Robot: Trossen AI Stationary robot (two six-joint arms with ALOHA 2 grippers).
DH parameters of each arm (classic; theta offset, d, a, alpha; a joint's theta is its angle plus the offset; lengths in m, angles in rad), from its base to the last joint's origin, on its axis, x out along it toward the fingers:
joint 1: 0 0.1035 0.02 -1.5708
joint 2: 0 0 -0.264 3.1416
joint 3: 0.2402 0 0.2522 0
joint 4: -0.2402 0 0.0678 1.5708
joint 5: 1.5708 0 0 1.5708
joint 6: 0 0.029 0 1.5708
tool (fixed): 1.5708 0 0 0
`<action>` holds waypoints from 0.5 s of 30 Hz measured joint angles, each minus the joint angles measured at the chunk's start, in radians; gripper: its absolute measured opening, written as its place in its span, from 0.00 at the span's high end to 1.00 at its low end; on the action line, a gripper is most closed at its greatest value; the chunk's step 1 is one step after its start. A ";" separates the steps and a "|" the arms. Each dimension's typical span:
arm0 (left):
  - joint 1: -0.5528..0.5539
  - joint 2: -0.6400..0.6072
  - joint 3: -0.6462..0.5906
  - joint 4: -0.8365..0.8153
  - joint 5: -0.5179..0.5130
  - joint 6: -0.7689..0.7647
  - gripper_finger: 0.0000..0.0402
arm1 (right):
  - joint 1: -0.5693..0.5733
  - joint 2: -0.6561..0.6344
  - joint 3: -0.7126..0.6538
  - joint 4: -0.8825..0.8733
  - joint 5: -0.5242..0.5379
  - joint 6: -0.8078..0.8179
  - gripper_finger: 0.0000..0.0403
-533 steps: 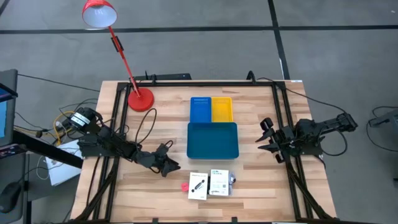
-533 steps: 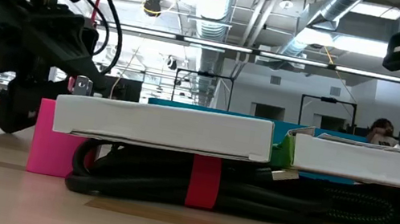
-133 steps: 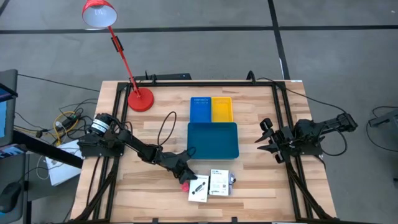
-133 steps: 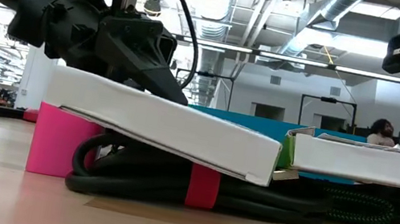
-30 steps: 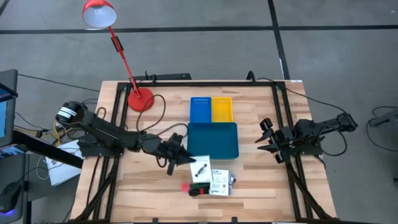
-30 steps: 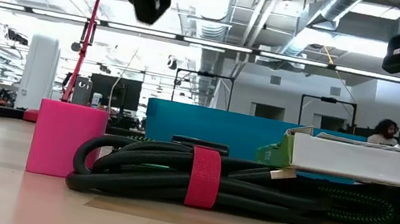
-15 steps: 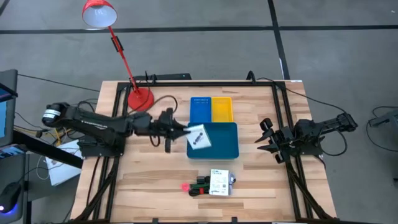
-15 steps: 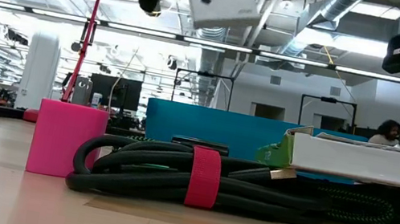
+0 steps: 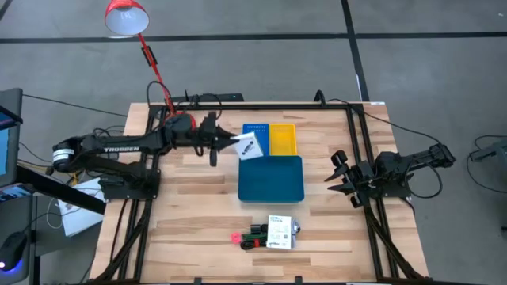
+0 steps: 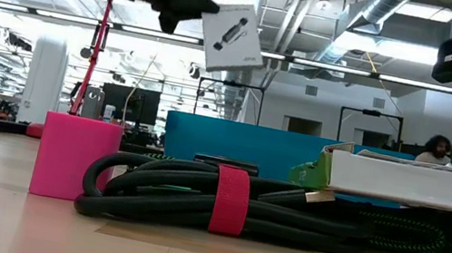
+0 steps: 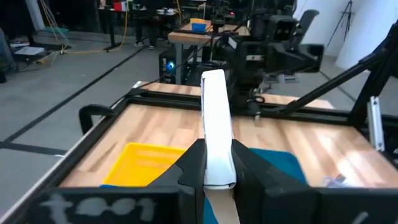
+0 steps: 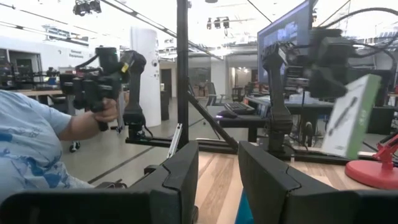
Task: Pick and place items into bin
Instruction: Put the left white card reader box into the top blue basket
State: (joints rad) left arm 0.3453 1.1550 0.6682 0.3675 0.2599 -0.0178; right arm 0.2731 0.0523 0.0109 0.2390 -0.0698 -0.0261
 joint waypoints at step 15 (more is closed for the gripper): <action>0.211 0.258 0.199 -0.173 0.267 0.145 0.90 | 0.000 0.000 0.000 0.000 0.000 0.000 0.73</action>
State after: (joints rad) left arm 0.5560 1.4126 0.8668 0.1948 0.5265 0.1277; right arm 0.2733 0.0525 0.0109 0.2386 -0.0696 -0.0261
